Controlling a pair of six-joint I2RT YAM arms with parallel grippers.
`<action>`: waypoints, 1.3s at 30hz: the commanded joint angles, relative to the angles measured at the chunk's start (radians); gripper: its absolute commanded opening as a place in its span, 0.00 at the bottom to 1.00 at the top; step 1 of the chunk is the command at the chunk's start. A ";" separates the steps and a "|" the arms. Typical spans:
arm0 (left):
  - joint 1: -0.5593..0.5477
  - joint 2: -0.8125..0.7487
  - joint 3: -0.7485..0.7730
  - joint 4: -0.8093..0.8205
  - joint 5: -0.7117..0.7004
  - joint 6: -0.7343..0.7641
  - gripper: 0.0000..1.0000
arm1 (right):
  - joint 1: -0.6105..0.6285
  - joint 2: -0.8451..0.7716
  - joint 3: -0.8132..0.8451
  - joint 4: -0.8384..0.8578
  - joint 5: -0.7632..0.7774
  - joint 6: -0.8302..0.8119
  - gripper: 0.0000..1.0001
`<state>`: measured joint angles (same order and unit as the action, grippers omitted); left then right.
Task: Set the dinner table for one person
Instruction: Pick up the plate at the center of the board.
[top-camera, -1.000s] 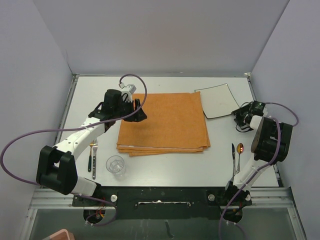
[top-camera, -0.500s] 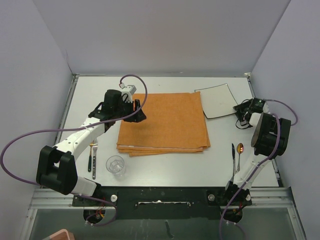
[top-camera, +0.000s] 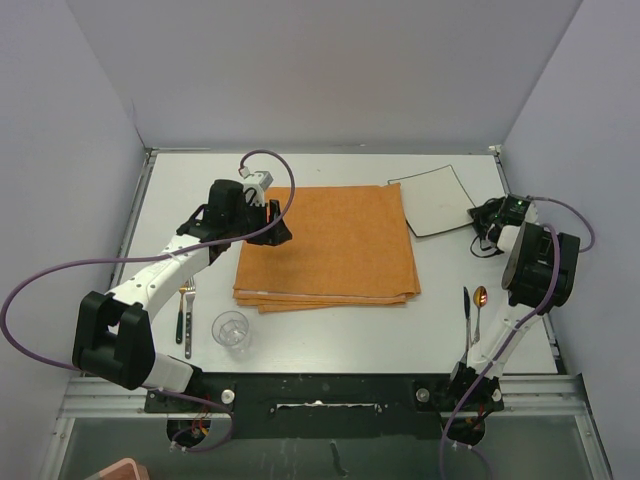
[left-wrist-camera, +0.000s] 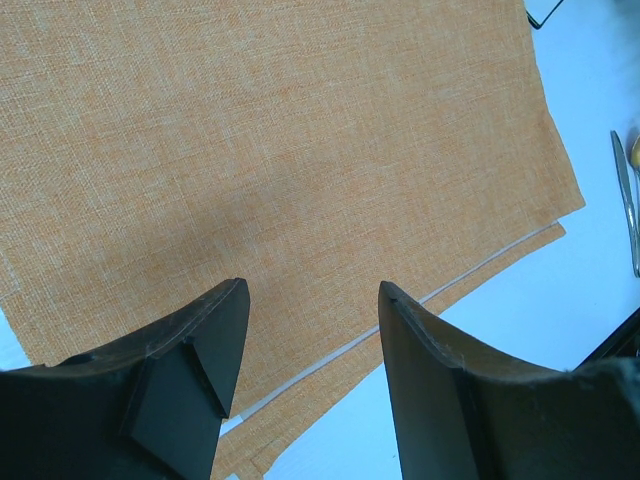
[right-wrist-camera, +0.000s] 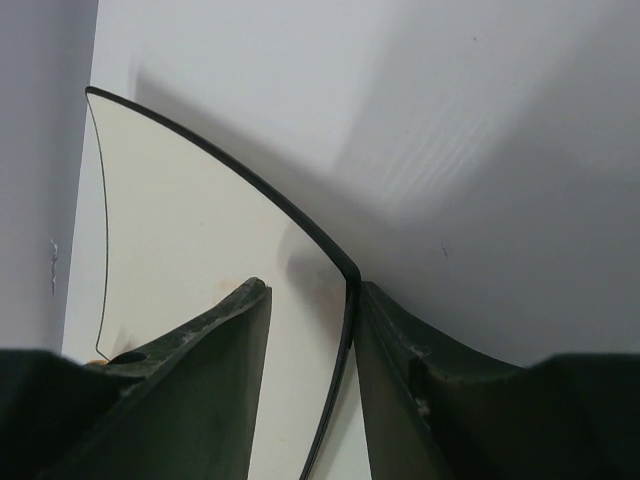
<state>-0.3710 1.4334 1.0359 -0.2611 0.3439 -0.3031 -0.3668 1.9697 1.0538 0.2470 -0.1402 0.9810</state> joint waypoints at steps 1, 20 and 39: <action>0.006 -0.036 0.030 0.019 -0.005 0.016 0.53 | -0.010 0.081 -0.002 -0.094 0.017 -0.018 0.38; 0.009 -0.031 0.031 0.017 -0.001 0.012 0.53 | -0.019 0.026 -0.011 0.100 -0.095 -0.021 0.00; 0.009 -0.042 0.012 0.018 0.004 -0.010 0.53 | -0.041 -0.089 0.046 0.285 -0.250 0.064 0.00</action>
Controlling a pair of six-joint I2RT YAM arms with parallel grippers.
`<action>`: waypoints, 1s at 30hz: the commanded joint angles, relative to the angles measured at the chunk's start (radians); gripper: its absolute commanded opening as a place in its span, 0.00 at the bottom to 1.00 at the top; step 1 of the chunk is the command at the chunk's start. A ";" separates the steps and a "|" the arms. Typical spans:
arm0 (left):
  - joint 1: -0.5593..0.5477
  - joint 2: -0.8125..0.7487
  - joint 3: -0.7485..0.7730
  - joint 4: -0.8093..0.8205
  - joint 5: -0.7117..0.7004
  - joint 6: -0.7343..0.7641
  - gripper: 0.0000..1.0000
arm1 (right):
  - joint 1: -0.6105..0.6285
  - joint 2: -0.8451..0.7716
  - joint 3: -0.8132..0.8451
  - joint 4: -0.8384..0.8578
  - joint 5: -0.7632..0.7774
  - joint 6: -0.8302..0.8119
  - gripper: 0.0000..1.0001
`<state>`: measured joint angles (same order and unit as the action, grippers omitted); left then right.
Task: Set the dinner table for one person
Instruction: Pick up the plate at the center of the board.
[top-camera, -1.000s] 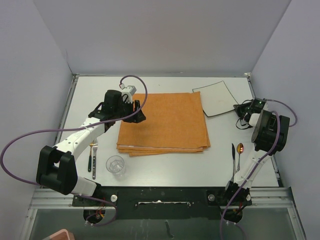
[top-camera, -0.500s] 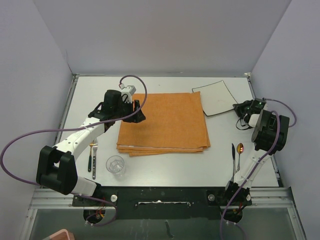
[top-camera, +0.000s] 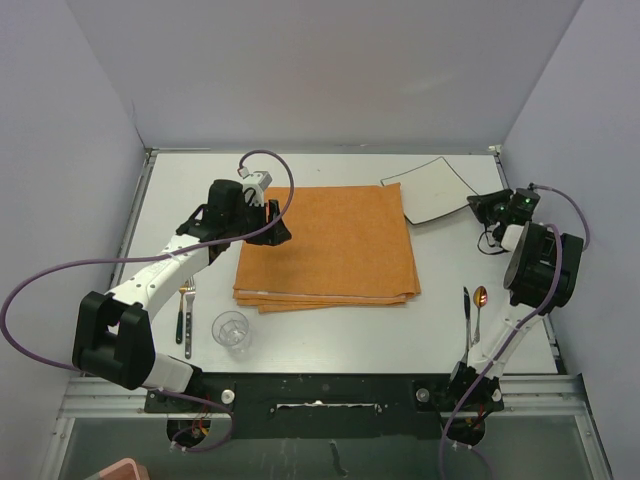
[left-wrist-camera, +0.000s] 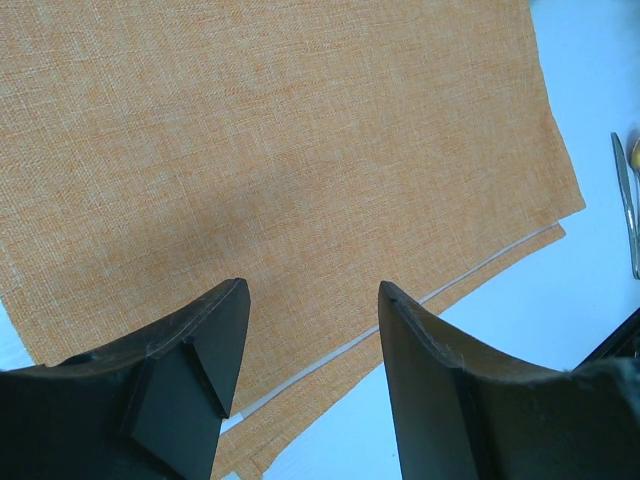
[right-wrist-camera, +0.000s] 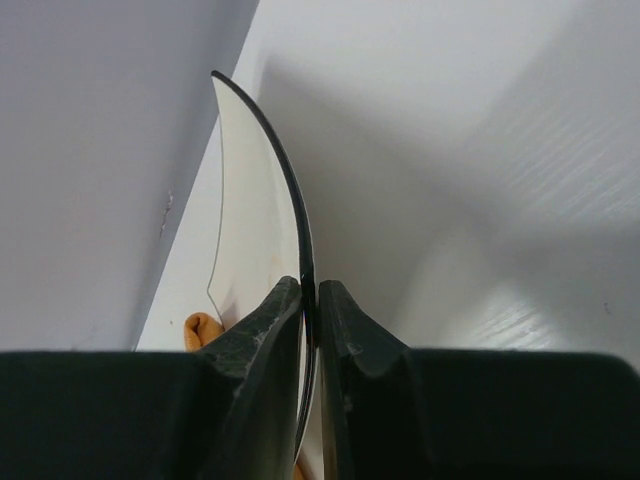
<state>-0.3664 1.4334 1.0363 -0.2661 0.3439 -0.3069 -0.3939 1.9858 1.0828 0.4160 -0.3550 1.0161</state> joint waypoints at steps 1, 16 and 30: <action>0.004 -0.041 0.011 0.022 0.004 -0.006 0.53 | -0.015 -0.115 0.012 0.120 -0.029 0.033 0.00; -0.003 0.011 0.012 0.038 -0.006 -0.039 0.52 | -0.056 -0.223 -0.030 0.138 0.062 0.100 0.00; -0.018 0.254 0.118 0.083 0.067 -0.179 0.47 | -0.069 -0.292 -0.067 0.185 0.053 0.174 0.00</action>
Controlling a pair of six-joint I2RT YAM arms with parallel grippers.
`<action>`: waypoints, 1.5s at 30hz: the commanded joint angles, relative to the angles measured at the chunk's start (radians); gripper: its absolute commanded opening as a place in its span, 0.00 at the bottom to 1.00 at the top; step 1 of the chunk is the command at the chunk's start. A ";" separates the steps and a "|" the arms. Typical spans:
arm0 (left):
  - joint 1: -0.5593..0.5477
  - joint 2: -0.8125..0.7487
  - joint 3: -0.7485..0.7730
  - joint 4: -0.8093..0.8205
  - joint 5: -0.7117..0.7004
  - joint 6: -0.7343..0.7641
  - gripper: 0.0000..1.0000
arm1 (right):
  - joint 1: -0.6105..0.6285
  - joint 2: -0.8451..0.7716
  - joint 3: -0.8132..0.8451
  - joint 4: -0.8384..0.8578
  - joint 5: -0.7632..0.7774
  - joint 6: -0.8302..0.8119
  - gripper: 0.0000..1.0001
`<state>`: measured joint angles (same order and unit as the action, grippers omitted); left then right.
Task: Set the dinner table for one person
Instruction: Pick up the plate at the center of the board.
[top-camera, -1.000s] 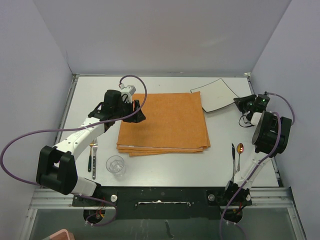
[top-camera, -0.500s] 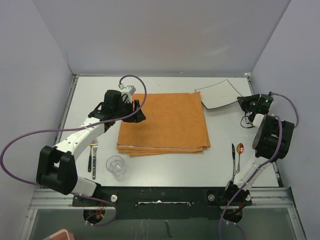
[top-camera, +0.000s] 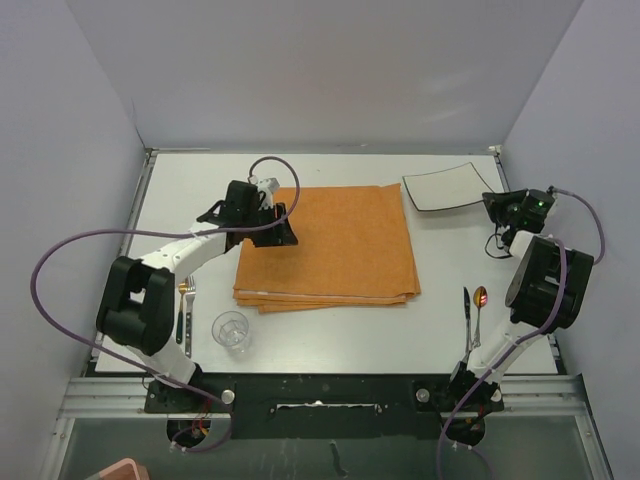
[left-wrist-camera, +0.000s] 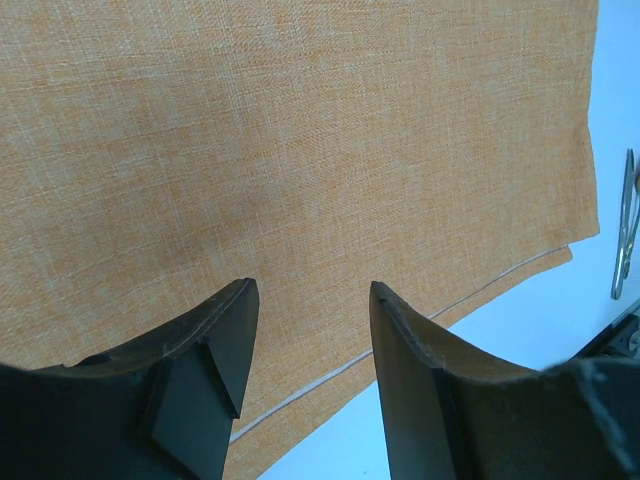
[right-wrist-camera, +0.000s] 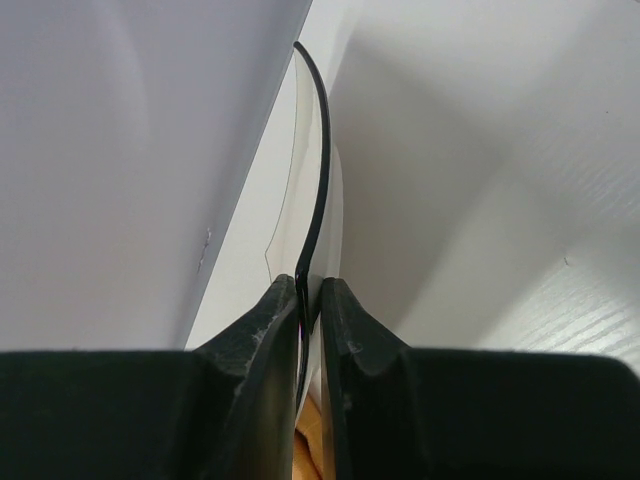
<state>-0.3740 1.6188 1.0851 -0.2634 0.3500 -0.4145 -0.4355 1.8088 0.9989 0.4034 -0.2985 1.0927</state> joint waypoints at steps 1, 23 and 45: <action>-0.013 0.099 0.087 0.107 0.097 -0.096 0.46 | -0.027 -0.121 0.008 0.200 -0.003 0.098 0.00; -0.196 0.802 0.786 0.745 0.342 -0.863 0.51 | 0.048 -0.169 -0.101 0.157 -0.015 0.084 0.00; -0.301 1.053 1.035 0.737 0.217 -1.036 0.52 | 0.039 -0.162 -0.134 0.147 -0.048 0.057 0.00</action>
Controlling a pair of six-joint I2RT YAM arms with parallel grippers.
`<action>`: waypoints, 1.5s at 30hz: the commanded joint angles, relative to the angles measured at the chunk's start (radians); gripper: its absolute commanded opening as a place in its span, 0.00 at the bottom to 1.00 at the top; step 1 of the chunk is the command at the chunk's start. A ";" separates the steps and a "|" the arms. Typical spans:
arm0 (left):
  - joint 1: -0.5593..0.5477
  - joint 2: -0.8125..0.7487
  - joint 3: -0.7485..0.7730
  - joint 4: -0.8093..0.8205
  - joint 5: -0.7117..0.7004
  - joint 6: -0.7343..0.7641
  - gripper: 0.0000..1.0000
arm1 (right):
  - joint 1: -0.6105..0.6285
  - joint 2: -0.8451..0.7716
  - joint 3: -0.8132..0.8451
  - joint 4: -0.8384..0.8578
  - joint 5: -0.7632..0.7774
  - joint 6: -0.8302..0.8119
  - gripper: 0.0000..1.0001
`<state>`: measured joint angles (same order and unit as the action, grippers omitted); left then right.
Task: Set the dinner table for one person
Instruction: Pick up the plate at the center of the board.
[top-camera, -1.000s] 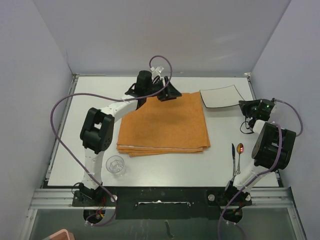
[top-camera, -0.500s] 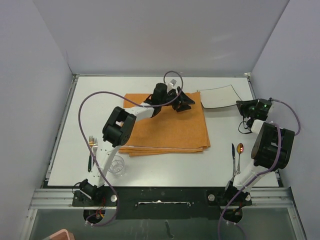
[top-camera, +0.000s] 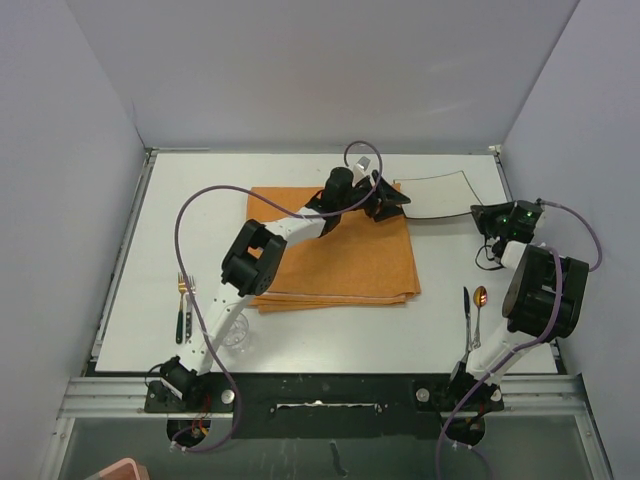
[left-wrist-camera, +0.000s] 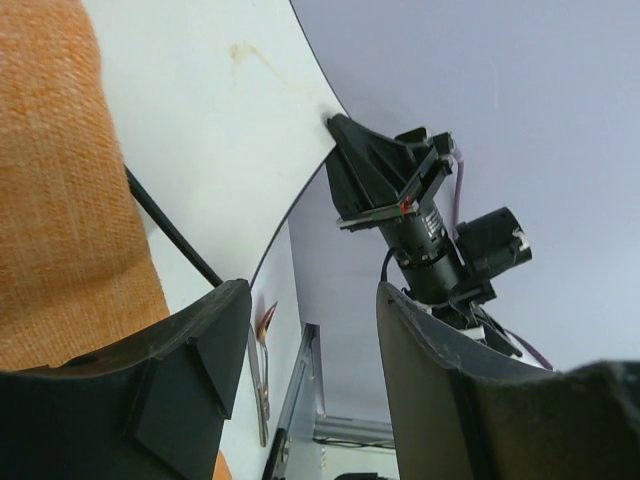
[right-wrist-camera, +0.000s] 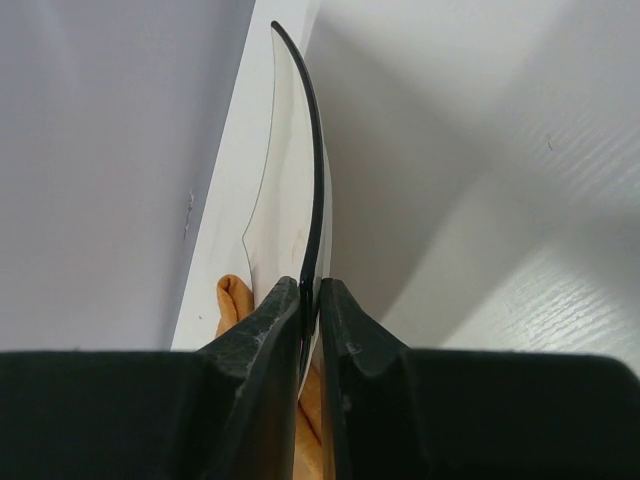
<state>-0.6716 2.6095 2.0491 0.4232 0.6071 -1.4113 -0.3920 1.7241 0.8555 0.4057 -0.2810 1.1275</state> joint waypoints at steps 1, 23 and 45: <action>-0.004 0.068 0.072 0.052 -0.045 -0.046 0.52 | -0.004 -0.080 0.010 0.143 -0.069 0.021 0.00; -0.046 0.131 0.095 0.019 -0.102 -0.071 0.51 | 0.002 -0.074 -0.004 0.156 -0.099 0.021 0.00; -0.048 0.150 0.445 -0.456 -0.058 0.214 0.00 | -0.003 -0.176 -0.065 0.157 -0.142 0.025 0.00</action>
<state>-0.7143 2.7800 2.3569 0.0822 0.5442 -1.4570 -0.4061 1.6611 0.7673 0.4030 -0.3233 1.1351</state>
